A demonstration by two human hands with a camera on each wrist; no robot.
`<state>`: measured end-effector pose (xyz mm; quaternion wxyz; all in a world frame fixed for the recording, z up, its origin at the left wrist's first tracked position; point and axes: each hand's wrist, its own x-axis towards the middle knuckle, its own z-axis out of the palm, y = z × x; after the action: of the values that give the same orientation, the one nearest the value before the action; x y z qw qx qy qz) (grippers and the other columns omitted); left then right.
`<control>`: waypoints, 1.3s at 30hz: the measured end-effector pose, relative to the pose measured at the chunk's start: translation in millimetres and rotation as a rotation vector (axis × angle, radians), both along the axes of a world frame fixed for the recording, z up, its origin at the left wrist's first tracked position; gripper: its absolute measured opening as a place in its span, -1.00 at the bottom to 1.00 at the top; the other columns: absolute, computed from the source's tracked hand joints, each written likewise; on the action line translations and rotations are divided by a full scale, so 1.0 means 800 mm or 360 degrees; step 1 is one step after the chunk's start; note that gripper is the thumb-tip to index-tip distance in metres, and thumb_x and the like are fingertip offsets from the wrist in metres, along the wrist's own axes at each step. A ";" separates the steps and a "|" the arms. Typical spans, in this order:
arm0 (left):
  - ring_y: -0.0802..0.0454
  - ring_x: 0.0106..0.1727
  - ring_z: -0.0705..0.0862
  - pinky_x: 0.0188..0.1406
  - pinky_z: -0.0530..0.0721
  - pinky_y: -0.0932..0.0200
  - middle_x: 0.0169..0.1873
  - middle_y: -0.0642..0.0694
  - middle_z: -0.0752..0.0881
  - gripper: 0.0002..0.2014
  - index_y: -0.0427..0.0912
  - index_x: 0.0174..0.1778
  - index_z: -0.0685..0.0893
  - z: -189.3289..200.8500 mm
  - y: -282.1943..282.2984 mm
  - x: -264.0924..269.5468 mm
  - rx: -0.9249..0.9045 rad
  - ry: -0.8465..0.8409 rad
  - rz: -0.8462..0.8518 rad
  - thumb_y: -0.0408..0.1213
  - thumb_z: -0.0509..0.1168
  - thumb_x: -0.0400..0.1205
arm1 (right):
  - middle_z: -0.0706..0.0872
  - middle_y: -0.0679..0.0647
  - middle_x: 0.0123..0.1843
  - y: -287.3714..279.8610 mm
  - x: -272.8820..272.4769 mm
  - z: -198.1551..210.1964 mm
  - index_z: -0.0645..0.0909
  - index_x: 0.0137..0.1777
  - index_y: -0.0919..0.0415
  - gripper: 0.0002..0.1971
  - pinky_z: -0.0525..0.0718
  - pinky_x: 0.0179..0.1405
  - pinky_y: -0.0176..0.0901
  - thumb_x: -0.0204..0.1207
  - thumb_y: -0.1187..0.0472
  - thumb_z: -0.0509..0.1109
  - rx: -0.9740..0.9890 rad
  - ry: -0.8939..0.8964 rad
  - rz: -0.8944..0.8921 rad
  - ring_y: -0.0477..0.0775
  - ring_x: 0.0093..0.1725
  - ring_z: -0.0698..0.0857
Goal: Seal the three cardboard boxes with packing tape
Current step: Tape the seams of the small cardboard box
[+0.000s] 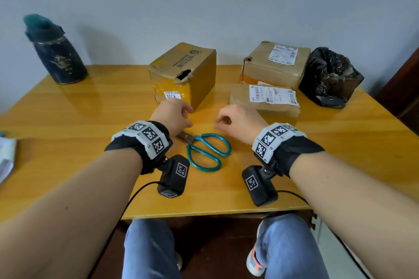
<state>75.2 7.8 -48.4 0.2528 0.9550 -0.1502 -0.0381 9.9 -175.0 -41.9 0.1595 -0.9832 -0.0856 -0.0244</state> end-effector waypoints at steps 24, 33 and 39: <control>-0.13 -0.20 0.59 -0.12 0.52 0.08 -0.26 -0.10 0.65 -0.71 -0.23 -0.22 0.58 0.019 0.066 -0.031 -0.0294 0.0643 -0.0189 -0.10 0.49 0.51 | 0.61 0.09 -0.39 0.026 0.015 -0.030 0.46 -0.36 0.21 -0.69 0.56 -0.46 -0.16 0.31 0.14 0.57 -0.0718 0.0958 -0.0305 0.06 -0.44 0.60; 0.00 -0.22 0.72 -0.03 0.70 0.08 -0.34 -0.06 0.80 -0.80 -0.18 0.06 0.66 0.035 0.016 -0.059 -0.1188 0.0951 -0.0086 -0.13 0.32 0.65 | 0.51 0.03 -0.44 -0.042 -0.013 -0.019 0.44 -0.39 0.12 -0.73 0.55 -0.33 -0.14 0.35 0.17 0.51 -0.0787 0.0981 -0.0492 0.03 -0.43 0.56; -0.01 -0.26 0.70 0.03 0.67 0.03 -0.33 -0.11 0.76 -0.70 -0.19 -0.05 0.70 0.031 -0.009 -0.058 -0.1266 0.0880 0.0014 0.01 0.31 0.65 | 0.57 0.07 -0.38 -0.078 -0.042 0.003 0.57 -0.25 0.25 -0.89 0.49 -0.49 -0.24 0.45 0.31 0.44 -0.0760 0.0801 -0.0700 -0.01 -0.44 0.55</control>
<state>28.9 0.7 -23.3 0.6291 0.7389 -0.0764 -0.2291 -24.0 -237.3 -39.4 -0.0663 -0.9627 0.1650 0.2040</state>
